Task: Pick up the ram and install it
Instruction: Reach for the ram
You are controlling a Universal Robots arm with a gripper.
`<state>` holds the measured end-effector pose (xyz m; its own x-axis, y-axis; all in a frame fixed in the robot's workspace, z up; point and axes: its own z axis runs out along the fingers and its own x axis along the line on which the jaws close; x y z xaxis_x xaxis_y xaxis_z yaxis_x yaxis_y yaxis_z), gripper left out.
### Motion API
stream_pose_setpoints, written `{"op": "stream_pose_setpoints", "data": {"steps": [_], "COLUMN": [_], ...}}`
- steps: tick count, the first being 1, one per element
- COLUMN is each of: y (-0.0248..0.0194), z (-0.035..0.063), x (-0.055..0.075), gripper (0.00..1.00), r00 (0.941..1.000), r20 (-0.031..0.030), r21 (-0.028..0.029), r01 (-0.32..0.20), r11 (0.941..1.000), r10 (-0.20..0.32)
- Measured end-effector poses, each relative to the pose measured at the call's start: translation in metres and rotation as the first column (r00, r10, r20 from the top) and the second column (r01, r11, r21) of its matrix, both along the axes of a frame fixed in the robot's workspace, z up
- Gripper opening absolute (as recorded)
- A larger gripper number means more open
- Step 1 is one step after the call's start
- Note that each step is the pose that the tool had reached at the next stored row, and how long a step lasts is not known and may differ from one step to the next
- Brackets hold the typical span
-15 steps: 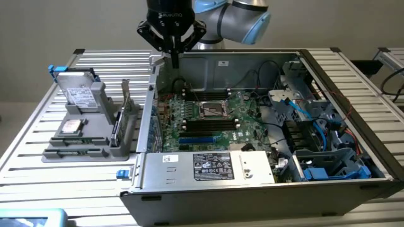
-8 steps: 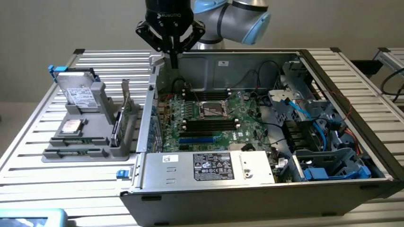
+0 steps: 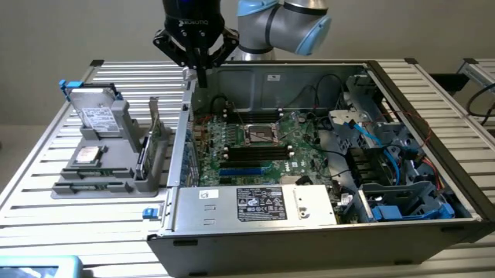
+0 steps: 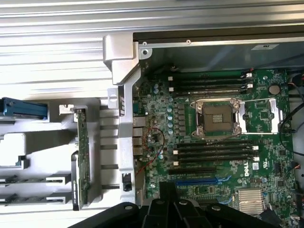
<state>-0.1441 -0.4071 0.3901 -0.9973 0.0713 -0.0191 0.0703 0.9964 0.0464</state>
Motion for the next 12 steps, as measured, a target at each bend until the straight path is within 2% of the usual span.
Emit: {"op": "stream_pose_setpoints", "data": {"steps": [12], "y": [-0.0101], "z": [-0.0042], "x": [-0.038], "gripper": [0.11], "r00": [1.0000], "r20": [0.0000], "r21": [-0.0003], "r01": [0.000], "r11": [1.0000], "r10": [0.000]}}
